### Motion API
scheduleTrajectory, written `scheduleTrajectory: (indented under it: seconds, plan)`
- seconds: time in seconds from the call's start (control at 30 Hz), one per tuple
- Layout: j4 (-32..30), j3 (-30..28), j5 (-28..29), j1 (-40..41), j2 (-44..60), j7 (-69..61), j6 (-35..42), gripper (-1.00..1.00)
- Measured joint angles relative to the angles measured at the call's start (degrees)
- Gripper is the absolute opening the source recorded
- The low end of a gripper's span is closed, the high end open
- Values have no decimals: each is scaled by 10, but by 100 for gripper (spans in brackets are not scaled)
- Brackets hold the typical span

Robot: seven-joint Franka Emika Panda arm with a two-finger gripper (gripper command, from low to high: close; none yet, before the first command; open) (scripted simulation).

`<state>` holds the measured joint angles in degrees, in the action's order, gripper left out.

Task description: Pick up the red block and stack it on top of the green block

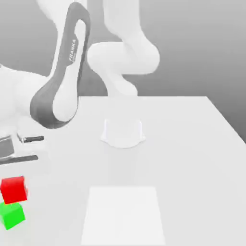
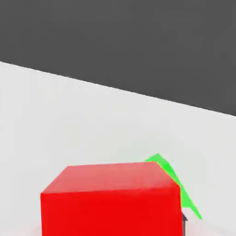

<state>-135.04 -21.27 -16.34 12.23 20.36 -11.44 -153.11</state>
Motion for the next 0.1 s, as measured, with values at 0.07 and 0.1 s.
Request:
scheduleTrajectory:
  seconds: [0.07, 0.1]
  plan:
    - [0, 0, 0, 0, 0, 0, 0, 100]
    - [0, 0, 0, 0, 0, 0, 0, 100]
